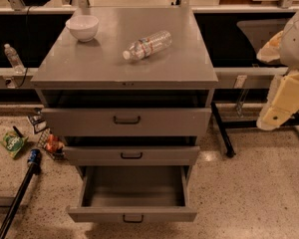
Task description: Close bottom drawer
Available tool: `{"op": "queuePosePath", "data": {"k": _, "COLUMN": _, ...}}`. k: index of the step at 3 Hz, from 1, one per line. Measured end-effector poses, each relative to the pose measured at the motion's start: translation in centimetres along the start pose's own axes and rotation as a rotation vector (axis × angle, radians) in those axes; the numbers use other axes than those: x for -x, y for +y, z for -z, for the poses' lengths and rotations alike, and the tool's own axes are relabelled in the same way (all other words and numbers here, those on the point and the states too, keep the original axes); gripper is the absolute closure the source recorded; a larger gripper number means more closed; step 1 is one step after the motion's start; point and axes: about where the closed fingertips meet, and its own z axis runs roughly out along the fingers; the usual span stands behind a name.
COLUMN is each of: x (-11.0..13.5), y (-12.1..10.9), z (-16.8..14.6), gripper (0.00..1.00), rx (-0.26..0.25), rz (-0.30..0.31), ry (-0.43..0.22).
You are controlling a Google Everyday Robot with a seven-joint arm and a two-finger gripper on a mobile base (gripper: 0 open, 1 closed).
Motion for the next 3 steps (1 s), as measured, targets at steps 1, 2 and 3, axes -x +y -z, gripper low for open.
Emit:
{"op": "queuePosePath", "data": {"k": 1, "x": -0.7, "y": 0.4, "z": -4.2, "gripper": 0.47, "rx": 0.014, "rz": 0.002, "ry": -0.047}}
{"op": "queuePosePath", "data": {"k": 2, "x": -2.0, "y": 1.2, "z": -11.4, "gripper": 0.7, "rx": 0.048, "rz": 0.024, "ry": -0.123}}
{"op": "queuePosePath", "data": {"k": 3, "x": -3.3, "y": 2.4, "z": -19.6, "gripper": 0.93, "rx": 0.088, "rz": 0.029, "ry": -0.194}}
